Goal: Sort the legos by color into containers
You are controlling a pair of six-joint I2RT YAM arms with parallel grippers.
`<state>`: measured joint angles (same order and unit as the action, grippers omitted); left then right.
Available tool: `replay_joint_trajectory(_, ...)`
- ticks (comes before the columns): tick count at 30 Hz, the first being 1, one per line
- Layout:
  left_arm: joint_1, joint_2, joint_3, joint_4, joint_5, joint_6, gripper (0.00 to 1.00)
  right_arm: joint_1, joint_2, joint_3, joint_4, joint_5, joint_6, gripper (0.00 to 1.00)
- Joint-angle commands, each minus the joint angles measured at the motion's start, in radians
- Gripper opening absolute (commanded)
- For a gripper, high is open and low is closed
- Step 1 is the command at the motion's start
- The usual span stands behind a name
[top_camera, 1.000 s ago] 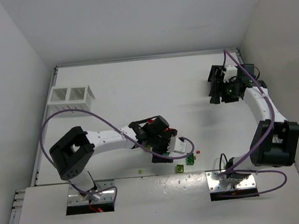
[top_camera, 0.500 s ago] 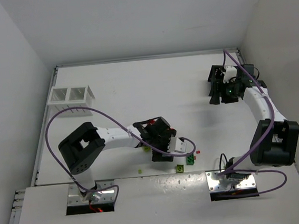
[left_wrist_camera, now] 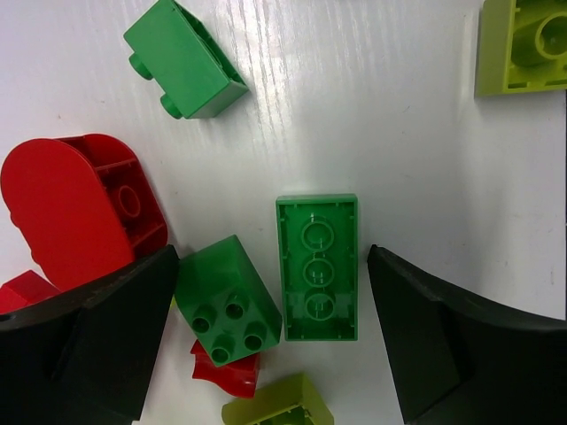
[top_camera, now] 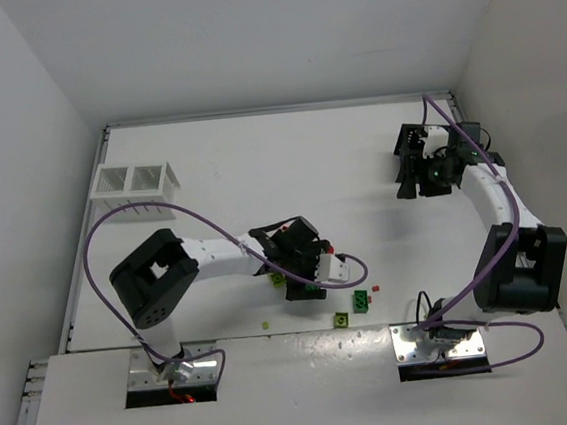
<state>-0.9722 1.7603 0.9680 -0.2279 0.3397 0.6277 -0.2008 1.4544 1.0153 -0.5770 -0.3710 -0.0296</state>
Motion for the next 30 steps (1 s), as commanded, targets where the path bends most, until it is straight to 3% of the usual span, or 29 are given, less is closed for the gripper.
replay_joint_trajectory(1,-0.017,0.021,0.009,-0.007,-0.024,0.038,0.94,0.003,0.000,0.002,0.029,-0.016,-0.003,0.64)
replay_joint_trajectory(13,-0.120,0.059,0.000,-0.027,-0.108,0.018,0.95,0.003,0.000,0.002,0.029,-0.016,-0.003,0.64)
replay_joint_trajectory(22,-0.129,0.091,0.020,-0.074,-0.099,0.018,0.58,0.003,0.000,-0.007,0.029,-0.006,-0.003,0.64)
replay_joint_trajectory(27,-0.129,0.114,0.050,-0.132,-0.079,0.009,0.53,0.003,0.000,0.002,0.020,-0.006,-0.003,0.64)
replay_joint_trajectory(30,-0.129,0.123,0.051,-0.143,-0.079,-0.002,0.57,0.003,0.000,0.011,0.010,-0.006,-0.003,0.64)
